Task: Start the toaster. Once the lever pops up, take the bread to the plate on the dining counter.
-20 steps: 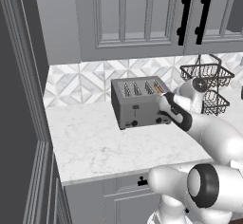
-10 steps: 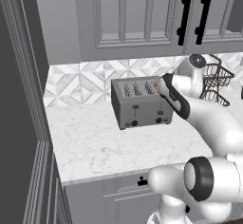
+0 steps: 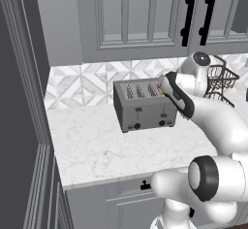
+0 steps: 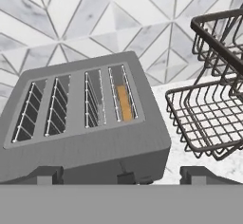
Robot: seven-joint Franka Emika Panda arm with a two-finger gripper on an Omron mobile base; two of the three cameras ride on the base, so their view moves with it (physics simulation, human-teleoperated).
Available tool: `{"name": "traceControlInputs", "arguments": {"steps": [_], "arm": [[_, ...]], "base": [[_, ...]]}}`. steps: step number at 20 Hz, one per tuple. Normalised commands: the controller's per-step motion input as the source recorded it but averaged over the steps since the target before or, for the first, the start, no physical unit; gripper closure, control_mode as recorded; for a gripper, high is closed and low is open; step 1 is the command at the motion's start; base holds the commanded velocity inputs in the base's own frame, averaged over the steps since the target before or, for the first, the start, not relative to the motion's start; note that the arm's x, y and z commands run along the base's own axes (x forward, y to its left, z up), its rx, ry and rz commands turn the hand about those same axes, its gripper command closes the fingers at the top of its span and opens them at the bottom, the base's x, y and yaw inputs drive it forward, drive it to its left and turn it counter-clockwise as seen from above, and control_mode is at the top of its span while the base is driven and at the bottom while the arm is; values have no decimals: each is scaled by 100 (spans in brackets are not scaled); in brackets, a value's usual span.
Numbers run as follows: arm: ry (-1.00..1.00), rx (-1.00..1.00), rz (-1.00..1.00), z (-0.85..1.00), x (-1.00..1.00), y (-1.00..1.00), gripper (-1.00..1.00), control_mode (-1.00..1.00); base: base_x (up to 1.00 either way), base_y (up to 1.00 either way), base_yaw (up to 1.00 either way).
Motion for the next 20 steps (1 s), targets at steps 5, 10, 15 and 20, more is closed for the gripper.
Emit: {"name": "traceControlInputs", "arguments": {"steps": [5,10,15,20], "arm": [[0,0,0,8,0,-4,-100,-100],[0,0,0,21,0,-5,-100,-100],[0,0,0,24,-2,-3,-100,-100],[0,0,0,6,-6,0,-100,-100]], "base": [[0,0,0],[0,0,0],[0,0,0],[0,0,0]]}}
